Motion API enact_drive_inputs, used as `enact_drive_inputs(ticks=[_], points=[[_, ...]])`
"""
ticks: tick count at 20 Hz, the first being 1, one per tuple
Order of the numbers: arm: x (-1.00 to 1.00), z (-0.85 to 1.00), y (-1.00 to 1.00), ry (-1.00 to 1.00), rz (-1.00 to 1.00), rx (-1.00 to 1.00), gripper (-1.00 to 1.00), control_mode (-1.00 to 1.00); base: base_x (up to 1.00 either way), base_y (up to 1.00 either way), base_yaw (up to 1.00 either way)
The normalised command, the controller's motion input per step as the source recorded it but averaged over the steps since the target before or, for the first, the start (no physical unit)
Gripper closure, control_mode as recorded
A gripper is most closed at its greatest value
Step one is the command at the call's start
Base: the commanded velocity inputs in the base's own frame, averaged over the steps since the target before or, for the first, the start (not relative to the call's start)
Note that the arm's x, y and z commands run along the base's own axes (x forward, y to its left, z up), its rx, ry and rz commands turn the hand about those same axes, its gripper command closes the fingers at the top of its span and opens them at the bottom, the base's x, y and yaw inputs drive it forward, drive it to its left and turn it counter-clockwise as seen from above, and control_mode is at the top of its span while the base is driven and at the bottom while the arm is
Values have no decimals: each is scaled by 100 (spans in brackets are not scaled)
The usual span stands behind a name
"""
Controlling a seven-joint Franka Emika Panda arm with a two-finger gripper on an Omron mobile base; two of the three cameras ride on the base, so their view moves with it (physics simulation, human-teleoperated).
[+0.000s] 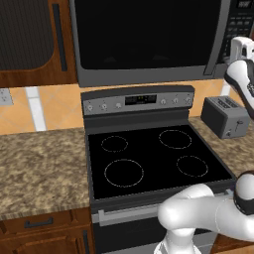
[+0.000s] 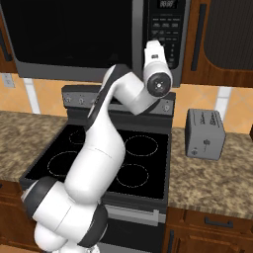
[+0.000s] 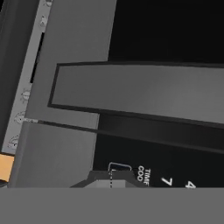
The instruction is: Open the microwave, place the bowl with waffle inside the microwave, then close the microwave door and turn it on.
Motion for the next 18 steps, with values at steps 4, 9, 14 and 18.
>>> enact_drive_inputs(ticks=[4,9,14,18], points=[[57,-18,-12,0,0,1,100,-100,0,0,0],[89,-23,-1,0,0,0,100,-100,0,0,0],[100,-23,0,7,0,0,100,-100,0,0,0],[100,-9,0,21,0,0,100,-100,0,0,0]])
